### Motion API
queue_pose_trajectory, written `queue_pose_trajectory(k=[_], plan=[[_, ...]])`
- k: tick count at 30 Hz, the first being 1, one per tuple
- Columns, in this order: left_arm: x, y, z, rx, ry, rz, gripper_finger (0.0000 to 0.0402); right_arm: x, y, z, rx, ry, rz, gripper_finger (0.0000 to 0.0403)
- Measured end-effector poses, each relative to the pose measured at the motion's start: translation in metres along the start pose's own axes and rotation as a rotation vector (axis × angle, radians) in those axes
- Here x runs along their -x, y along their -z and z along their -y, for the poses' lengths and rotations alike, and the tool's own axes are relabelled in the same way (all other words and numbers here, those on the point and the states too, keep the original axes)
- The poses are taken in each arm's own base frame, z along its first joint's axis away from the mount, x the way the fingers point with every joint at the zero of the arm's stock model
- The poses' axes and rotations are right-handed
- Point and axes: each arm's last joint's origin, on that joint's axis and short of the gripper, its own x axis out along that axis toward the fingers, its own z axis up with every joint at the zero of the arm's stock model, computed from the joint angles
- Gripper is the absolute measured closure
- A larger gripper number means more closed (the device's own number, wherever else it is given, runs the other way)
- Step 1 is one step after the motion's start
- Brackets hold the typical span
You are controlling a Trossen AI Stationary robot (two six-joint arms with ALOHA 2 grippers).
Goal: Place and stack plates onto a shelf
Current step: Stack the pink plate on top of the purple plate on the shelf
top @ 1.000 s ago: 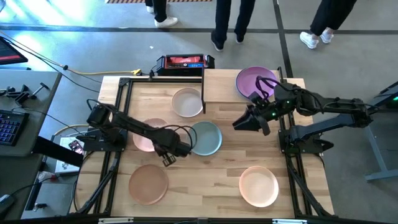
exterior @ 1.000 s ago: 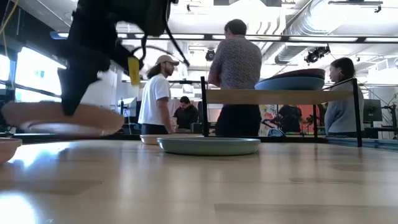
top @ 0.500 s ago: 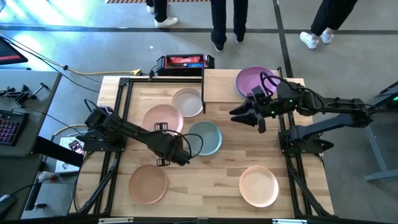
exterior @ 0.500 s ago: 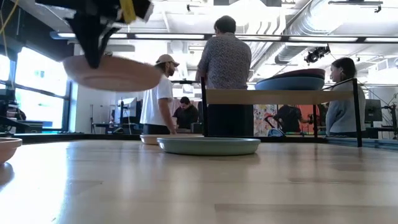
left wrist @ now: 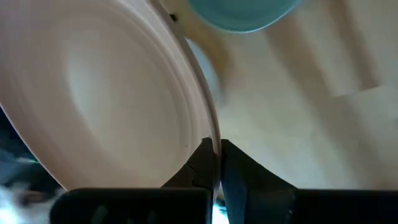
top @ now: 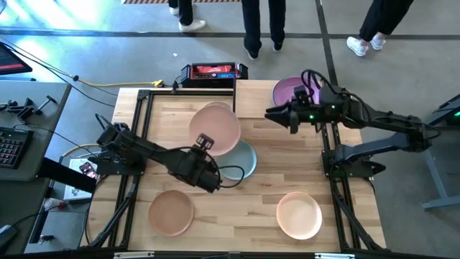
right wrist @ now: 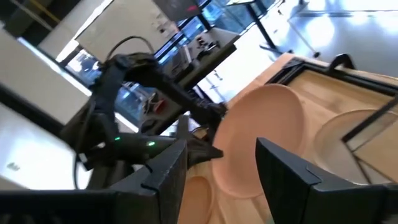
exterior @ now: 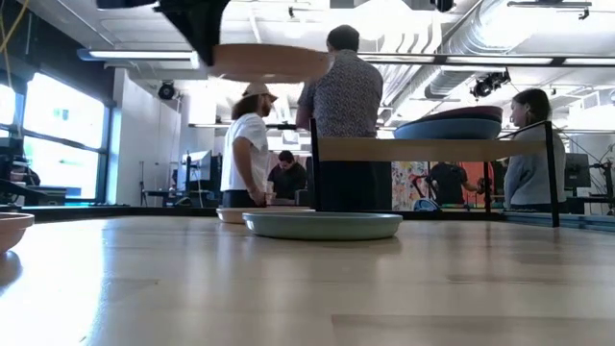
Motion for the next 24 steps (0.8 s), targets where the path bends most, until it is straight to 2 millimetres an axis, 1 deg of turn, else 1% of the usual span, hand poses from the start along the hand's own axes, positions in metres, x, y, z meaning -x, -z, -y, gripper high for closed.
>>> queue_pose_trajectory(k=[4, 7, 16, 24], plan=[[-0.001, 0.001, -0.01, -0.139, -0.087, -0.014, 0.0401, -0.005, -0.002, 0.01, -0.009, 0.056, -0.006, 0.024], [-0.005, 0.0, -0.017, -0.187, -0.117, -0.023, 0.0401, -0.012, -0.001, 0.018, -0.017, 0.103, -0.032, 0.0242], [-0.014, -0.002, -0.03, -0.249, -0.139, -0.019, 0.0401, -0.034, 0.004, 0.035, -0.033, 0.192, -0.09, 0.0242], [-0.016, -0.006, -0.033, -0.28, -0.152, 0.004, 0.0401, -0.062, 0.017, 0.053, -0.047, 0.275, -0.187, 0.0242]])
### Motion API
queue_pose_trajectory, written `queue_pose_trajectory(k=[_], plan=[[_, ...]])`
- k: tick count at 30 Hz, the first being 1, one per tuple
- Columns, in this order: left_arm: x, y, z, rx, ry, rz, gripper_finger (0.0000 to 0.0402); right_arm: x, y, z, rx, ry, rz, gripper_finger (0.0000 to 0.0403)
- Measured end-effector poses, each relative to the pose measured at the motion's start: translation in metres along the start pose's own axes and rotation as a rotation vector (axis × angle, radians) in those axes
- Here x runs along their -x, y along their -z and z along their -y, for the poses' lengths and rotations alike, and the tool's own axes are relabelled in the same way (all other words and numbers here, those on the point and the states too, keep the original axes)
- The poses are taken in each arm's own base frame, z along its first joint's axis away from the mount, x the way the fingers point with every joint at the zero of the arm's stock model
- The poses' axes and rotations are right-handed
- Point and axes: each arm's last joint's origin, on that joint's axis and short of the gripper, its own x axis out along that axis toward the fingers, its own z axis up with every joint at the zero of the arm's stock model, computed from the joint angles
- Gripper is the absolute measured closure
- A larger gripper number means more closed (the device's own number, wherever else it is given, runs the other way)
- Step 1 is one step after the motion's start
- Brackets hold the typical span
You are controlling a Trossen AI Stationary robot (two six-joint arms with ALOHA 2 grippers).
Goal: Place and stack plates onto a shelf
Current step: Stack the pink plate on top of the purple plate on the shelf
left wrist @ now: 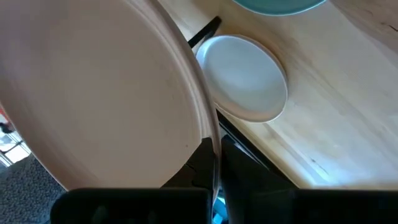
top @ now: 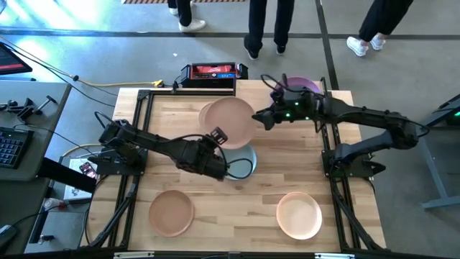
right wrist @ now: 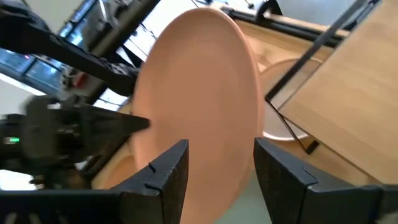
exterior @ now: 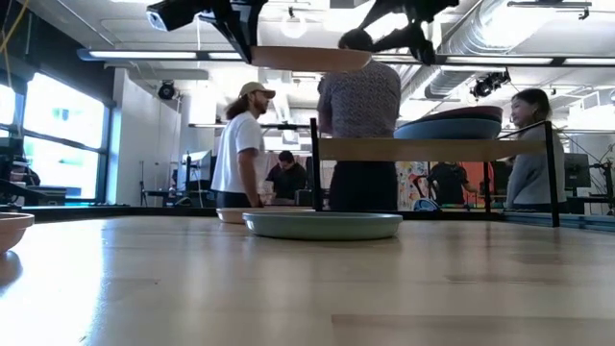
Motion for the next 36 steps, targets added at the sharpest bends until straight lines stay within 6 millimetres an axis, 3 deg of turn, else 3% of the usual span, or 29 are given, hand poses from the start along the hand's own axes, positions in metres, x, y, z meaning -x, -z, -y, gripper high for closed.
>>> queue_pose_trajectory(k=[14, 28, 36], plan=[[0.0, -0.001, 0.001, -0.023, 0.011, 0.01, 0.04, -0.024, 0.01, 0.01, -0.03, 0.089, -0.101, 0.0242], [0.0, 0.0, -0.002, -0.012, -0.045, -0.021, 0.0401, -0.009, -0.006, -0.002, -0.018, 0.113, -0.076, 0.0244], [0.0, -0.001, -0.003, -0.013, -0.051, -0.014, 0.0401, -0.008, -0.003, 0.001, -0.064, 0.162, -0.087, 0.0294]])
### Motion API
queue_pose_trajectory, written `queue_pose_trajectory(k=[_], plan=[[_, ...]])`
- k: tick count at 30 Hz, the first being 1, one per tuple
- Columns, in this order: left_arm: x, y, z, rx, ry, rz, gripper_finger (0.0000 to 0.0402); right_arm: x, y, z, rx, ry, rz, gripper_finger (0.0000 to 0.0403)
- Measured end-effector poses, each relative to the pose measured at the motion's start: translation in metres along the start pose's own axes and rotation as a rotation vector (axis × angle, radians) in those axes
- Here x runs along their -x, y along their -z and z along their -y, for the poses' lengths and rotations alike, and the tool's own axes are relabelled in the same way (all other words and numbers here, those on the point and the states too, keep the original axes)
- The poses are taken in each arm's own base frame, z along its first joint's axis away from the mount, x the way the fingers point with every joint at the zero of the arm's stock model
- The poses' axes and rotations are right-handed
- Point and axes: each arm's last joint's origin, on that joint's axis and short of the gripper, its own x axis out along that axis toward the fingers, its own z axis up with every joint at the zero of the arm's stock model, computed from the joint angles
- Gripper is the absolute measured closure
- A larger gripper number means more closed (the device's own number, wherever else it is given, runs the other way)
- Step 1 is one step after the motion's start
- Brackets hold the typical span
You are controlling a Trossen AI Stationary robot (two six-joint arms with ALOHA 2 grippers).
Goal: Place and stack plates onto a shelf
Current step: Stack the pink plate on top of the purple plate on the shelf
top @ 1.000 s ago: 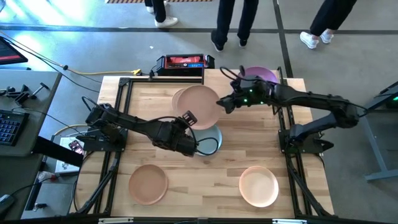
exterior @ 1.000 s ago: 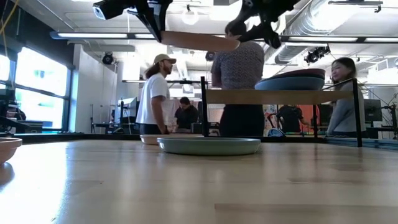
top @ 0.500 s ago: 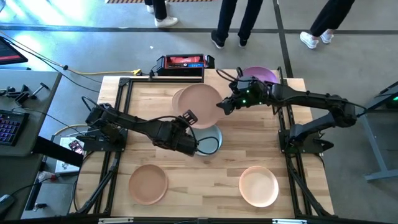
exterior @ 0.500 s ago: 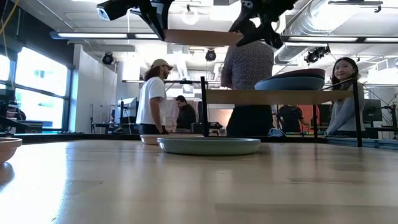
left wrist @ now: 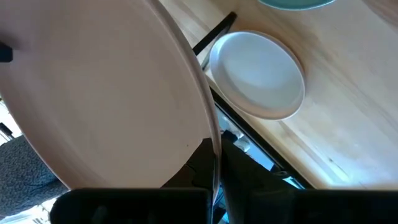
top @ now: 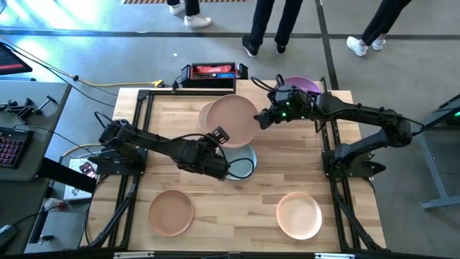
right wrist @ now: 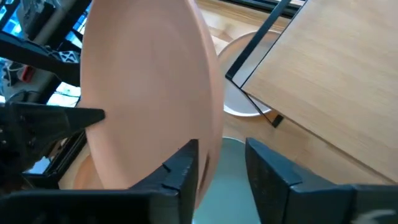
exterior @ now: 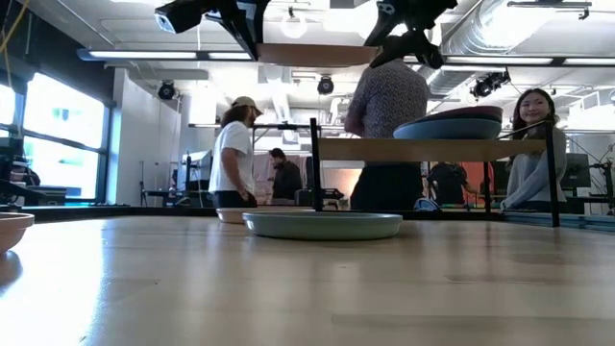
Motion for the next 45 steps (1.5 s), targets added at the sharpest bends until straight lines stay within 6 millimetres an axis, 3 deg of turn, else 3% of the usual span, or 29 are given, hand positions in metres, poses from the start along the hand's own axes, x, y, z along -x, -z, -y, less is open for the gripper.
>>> queue_pose_trajectory(k=[7, 9, 27, 39, 45], plan=[[0.0, -0.002, -0.002, 0.039, -0.011, 0.019, 0.04, 0.0, 0.0, 0.0, -0.031, 0.009, 0.01, 0.0385], [0.0, -0.003, -0.003, 0.048, -0.016, 0.022, 0.0397, 0.0, -0.001, 0.0, -0.048, 0.019, 0.02, 0.0396], [-0.014, 0.002, -0.01, 0.339, 0.031, 0.032, 0.0372, 0.0, -0.001, 0.001, -0.096, 0.031, 0.028, 0.0402], [-0.019, 0.005, -0.012, 0.509, 0.068, 0.032, 0.0293, 0.0, -0.001, 0.002, -0.112, 0.044, 0.04, 0.0402], [-0.015, 0.009, -0.014, 0.631, 0.054, 0.038, 0.028, 0.0, -0.005, 0.006, -0.129, 0.055, 0.045, 0.0403]])
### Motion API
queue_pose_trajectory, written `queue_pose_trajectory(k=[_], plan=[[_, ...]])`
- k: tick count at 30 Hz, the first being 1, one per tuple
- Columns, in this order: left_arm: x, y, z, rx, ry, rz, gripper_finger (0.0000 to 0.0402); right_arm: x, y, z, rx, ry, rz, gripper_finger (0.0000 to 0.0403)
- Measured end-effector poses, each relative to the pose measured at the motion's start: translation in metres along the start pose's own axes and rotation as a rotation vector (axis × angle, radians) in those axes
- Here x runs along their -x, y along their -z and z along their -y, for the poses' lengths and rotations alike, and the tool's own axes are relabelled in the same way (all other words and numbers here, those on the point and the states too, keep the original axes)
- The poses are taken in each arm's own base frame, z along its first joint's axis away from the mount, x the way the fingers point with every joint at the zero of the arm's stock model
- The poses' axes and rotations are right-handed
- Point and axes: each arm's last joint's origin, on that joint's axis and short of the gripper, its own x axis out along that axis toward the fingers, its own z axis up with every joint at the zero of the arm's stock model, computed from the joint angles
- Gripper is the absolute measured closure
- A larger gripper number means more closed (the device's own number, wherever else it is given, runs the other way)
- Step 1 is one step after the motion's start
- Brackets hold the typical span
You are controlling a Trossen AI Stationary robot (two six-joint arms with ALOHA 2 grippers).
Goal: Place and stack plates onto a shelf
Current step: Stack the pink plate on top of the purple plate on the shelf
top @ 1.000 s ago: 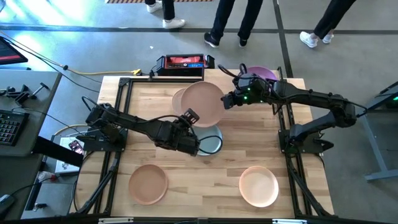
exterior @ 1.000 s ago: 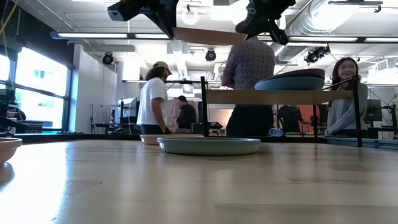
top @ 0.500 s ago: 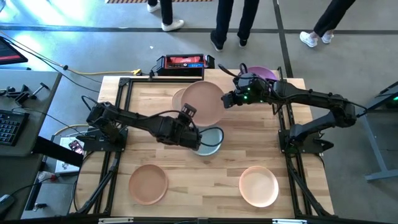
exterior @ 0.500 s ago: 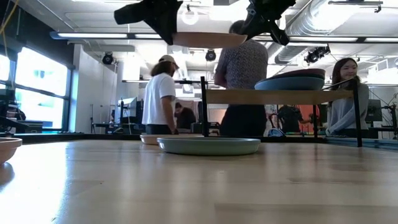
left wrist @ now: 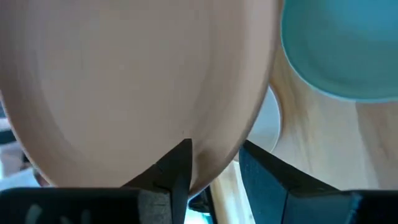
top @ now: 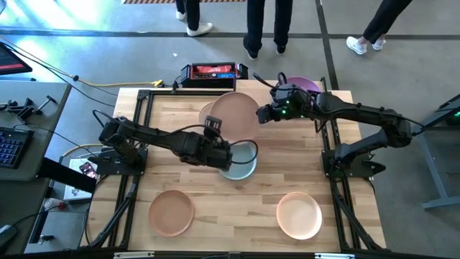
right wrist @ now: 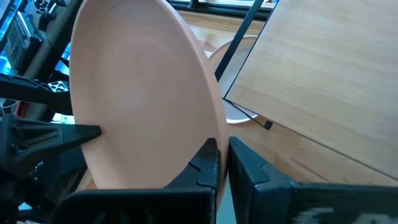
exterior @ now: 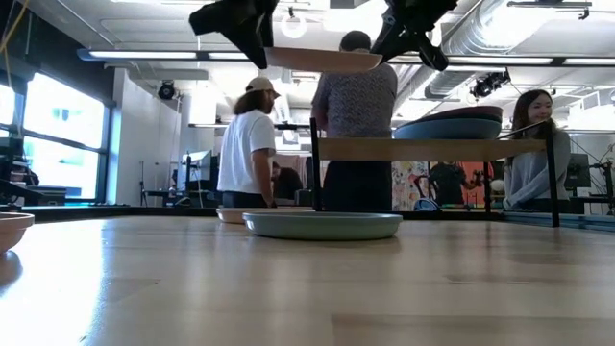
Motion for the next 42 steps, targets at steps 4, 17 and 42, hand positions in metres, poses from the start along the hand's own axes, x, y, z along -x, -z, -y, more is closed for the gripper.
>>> queue_pose_trajectory(k=[4, 17, 42], plan=[[0.006, 0.005, -0.006, 0.094, 0.001, 0.017, 0.0284, 0.0, -0.004, 0.004, -0.013, 0.009, 0.009, 0.0403], [0.037, 0.044, -0.031, 0.259, 0.049, 0.046, 0.0286, 0.026, -0.017, 0.02, -0.058, 0.025, 0.056, 0.0402], [0.088, 0.128, -0.073, 0.652, 0.137, 0.158, 0.0286, 0.143, -0.002, 0.091, -0.382, 0.321, 0.191, 0.0403]])
